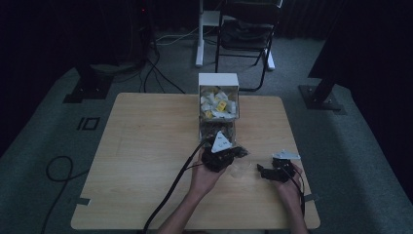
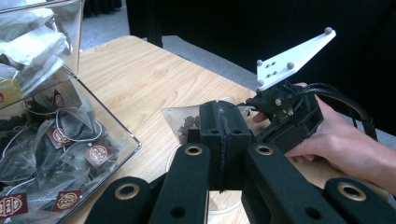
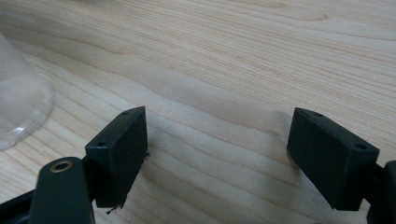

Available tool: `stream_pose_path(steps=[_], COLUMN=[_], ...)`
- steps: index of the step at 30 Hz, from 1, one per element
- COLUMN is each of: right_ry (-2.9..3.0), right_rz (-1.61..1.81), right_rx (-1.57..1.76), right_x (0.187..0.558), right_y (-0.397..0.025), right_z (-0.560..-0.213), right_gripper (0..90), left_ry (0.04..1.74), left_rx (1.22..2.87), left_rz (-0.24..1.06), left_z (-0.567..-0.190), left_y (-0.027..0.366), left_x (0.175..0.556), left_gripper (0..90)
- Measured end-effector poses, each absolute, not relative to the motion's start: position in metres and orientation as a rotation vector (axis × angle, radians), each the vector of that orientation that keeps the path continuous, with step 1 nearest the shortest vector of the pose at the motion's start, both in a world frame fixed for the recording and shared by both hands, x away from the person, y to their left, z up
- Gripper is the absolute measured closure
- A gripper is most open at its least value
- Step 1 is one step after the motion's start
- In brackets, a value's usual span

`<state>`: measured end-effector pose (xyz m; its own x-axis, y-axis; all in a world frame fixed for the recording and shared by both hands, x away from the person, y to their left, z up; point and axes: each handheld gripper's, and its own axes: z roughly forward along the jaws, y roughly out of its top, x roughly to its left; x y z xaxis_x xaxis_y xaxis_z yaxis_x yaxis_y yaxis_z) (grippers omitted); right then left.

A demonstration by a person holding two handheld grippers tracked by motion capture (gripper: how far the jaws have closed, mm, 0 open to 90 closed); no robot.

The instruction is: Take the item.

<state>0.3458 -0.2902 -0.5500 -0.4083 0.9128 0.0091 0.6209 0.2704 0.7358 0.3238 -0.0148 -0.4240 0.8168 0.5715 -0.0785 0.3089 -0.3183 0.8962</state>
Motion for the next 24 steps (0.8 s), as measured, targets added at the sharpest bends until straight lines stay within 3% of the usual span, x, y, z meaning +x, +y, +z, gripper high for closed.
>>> stream_pose_path(steps=[24], right_ry=[2.132], right_rz=[0.938], right_rx=[1.383], right_x=[0.346], right_y=[-0.290], right_z=[-0.550], right_gripper=[20.0], left_ry=[0.662], left_rx=[1.959], left_rz=[0.288], left_z=[-0.436], left_y=[-0.023], left_x=[0.323], left_gripper=[90.0])
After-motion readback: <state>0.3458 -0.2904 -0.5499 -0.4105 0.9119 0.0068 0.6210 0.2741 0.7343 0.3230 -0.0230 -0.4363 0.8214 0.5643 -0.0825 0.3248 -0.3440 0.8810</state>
